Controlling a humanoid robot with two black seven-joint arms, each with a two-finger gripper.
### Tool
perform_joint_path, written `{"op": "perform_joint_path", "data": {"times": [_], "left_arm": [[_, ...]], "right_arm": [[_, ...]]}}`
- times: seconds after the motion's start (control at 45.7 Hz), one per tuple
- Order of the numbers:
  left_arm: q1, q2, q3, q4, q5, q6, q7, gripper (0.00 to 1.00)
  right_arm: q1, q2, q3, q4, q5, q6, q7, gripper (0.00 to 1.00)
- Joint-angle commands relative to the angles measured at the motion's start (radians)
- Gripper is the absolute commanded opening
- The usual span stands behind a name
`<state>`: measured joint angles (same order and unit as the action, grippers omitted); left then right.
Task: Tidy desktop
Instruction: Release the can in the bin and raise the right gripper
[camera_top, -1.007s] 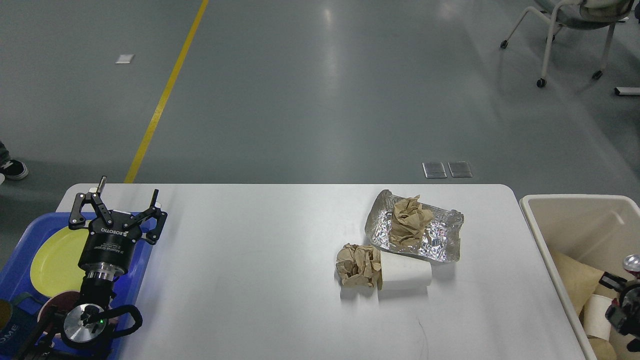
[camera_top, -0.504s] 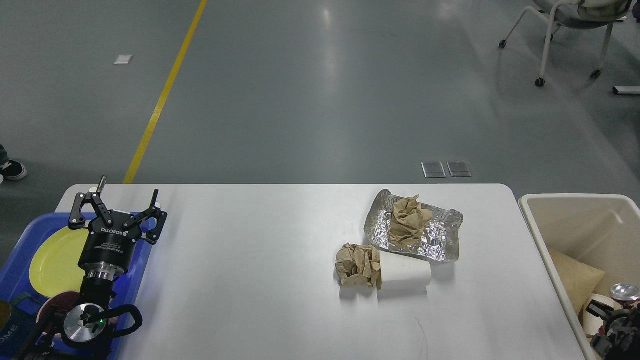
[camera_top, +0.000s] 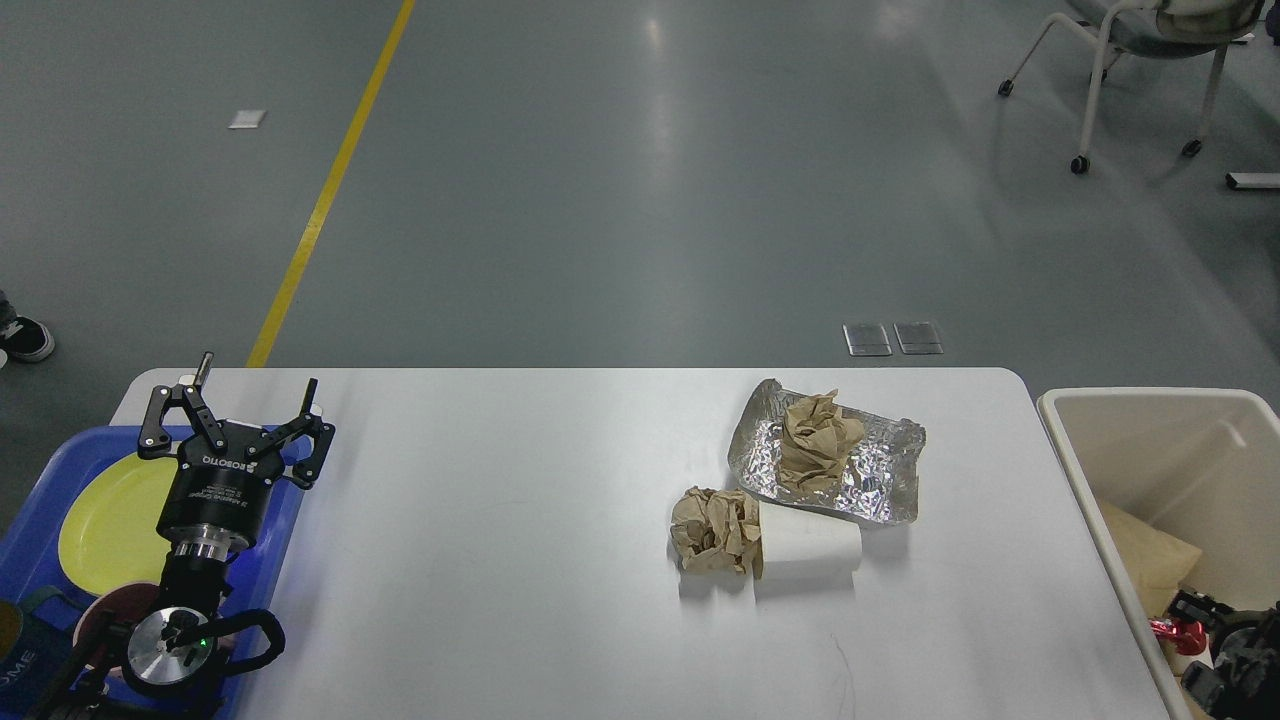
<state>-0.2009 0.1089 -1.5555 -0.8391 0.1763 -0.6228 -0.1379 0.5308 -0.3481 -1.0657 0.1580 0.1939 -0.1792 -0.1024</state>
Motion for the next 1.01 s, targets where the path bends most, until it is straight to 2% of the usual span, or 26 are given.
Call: {"op": "perform_joint_path", "data": {"times": [0.0, 0.35, 0.547, 0.832, 0.898, 0.985], "left_arm": [[0.0, 0.0, 0.0, 0.0, 0.0, 0.0, 0.0, 0.96], [0.0, 0.0, 0.0, 0.0, 0.0, 0.0, 0.0, 0.96], [0.0, 0.0, 0.0, 0.0, 0.0, 0.0, 0.0, 0.96], [0.0, 0.0, 0.0, 0.0, 0.0, 0.0, 0.0, 0.96], [0.0, 0.0, 0.0, 0.0, 0.0, 0.0, 0.0, 0.96], [0.0, 0.0, 0.0, 0.0, 0.0, 0.0, 0.0, 0.97]], "right_arm": [[0.001, -0.002, 0.001, 0.0, 0.001, 0.0, 0.0, 1.0], [0.04, -0.023, 0.001, 0.014, -0.004, 0.021, 0.003, 1.0], [0.25, -0.121, -0.02, 0.242, -0.048, 0.102, 0.007, 1.0], [0.785, -0.233, -0.109, 0.672, -0.261, 0.374, 0.0, 1.0], [0.926, -0.224, -0.161, 0.741, -0.261, 0.473, -0.002, 1.0], [1.107, -0.189, -0.206, 0.788, -0.26, 0.659, -0.002, 1.0]]}}
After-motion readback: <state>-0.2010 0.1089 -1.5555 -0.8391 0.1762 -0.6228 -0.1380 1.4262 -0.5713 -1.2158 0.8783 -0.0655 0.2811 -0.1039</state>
